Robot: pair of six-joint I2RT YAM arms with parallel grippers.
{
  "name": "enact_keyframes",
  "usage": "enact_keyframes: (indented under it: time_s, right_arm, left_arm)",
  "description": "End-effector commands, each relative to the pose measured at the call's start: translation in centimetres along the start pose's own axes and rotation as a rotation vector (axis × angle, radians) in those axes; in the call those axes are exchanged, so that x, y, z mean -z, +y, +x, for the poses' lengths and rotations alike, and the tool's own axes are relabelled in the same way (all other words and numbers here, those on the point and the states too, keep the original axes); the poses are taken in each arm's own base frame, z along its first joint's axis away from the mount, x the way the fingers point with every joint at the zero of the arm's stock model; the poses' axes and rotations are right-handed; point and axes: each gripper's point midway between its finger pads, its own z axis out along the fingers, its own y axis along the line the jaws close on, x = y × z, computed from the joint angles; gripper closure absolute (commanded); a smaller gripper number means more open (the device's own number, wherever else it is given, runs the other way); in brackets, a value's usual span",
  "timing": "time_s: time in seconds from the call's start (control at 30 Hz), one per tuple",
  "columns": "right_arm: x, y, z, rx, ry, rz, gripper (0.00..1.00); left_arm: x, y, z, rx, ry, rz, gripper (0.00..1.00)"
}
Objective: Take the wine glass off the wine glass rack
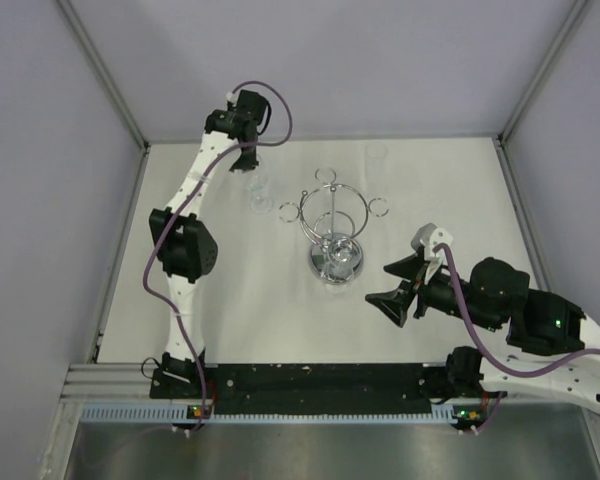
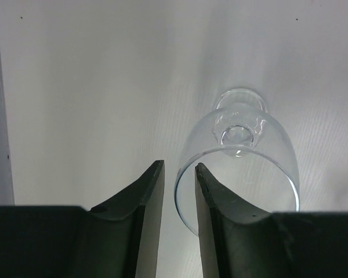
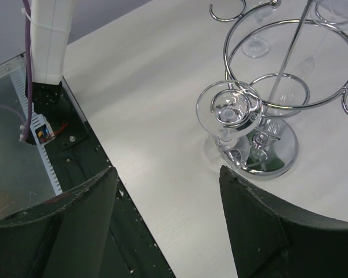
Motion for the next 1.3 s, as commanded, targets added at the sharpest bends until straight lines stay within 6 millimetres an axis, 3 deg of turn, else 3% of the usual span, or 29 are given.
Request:
enact_keyframes:
  time_s: [0.0,0.43,0.83,1.1,1.27]
  right_arm:
    - [-0.2,0.7,-0.8,-0.015,-0.039,-0.028,0.29]
    - [-0.2,0.2,-1.1,-0.033,-0.046,0.0,0.28]
    - [-1.6,-1.2,-1.9,-0.093,0.008,0.135,0.25]
    - [-3.3,-3.3,-2.5,-0.212,0.032,0.282,0.24]
    - [-4.0,-5.0,-2.4,-0.34,0.035,0.34,0.24]
  left_arm:
    - [0.6,-0.3,-0.8,-0.005,-0.045,-0.006,0.64]
    - [5.2,-0.6,-3.3,0.028,-0.166,0.051,0.55]
    - [9.9,2.1,-4.7,0.058,-0.264,0.01,0.51]
    - [13.7,0.3,-3.2,0.053,-0.297,0.154,0.5]
    - [16.4,-1.7,-1.3,0.054,-0.334,0.378,0.5]
